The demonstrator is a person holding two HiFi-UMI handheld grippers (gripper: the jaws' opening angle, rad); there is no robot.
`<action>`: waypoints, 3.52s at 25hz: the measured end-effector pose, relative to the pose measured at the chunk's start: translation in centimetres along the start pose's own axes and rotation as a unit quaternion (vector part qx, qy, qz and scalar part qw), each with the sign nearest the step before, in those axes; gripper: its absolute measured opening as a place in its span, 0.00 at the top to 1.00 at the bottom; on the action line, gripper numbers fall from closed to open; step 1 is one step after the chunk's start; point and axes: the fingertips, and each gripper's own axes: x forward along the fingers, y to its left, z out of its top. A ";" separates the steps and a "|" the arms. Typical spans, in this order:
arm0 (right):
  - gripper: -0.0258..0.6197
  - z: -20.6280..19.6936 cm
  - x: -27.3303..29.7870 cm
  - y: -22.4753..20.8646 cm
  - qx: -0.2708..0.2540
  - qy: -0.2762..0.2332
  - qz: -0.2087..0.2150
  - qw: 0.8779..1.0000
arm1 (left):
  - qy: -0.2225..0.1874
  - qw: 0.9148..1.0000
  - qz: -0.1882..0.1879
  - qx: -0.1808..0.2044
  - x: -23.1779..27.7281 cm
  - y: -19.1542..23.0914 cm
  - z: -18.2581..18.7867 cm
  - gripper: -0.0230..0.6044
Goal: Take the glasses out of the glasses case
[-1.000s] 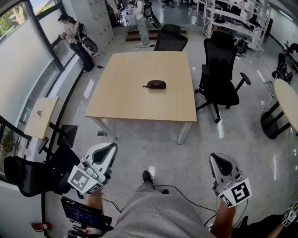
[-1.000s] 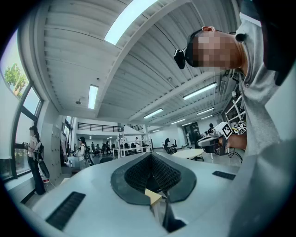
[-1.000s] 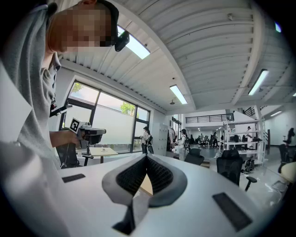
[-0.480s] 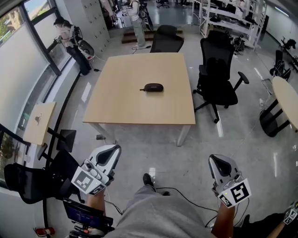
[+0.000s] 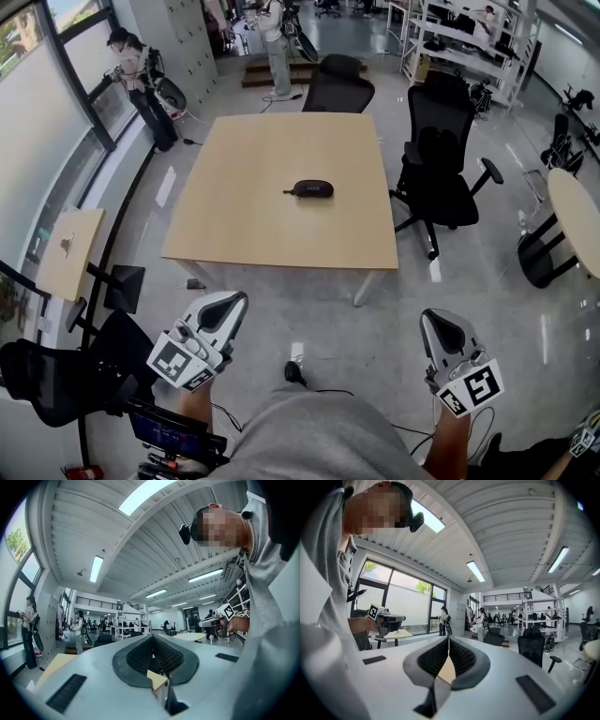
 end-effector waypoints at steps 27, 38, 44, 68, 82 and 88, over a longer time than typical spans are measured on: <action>0.95 1.5 25.2 -1.7 -0.014 0.025 0.029 0.999 | -0.012 0.999 0.026 -0.032 7.0 24.1 -5.9 0.96; 0.95 0.1 34.1 -9.0 0.003 0.026 0.063 0.998 | 0.007 0.999 0.044 -0.024 14.3 29.4 -7.6 0.96; 0.95 -0.9 38.5 -14.4 0.015 0.027 0.085 0.996 | 0.017 0.998 0.055 -0.028 19.9 31.2 -8.8 0.96; 0.95 -2.4 46.5 -25.2 0.023 0.030 0.125 0.991 | 0.048 0.996 0.061 -0.031 32.8 33.2 -12.0 0.96; 0.95 -5.0 51.4 -28.8 0.044 0.063 0.104 0.992 | 0.065 0.996 0.025 -0.056 38.6 37.6 -15.8 0.96; 0.95 -7.3 55.5 -29.6 0.059 0.088 0.109 0.988 | 0.085 0.993 0.023 -0.077 40.4 40.3 -19.5 0.96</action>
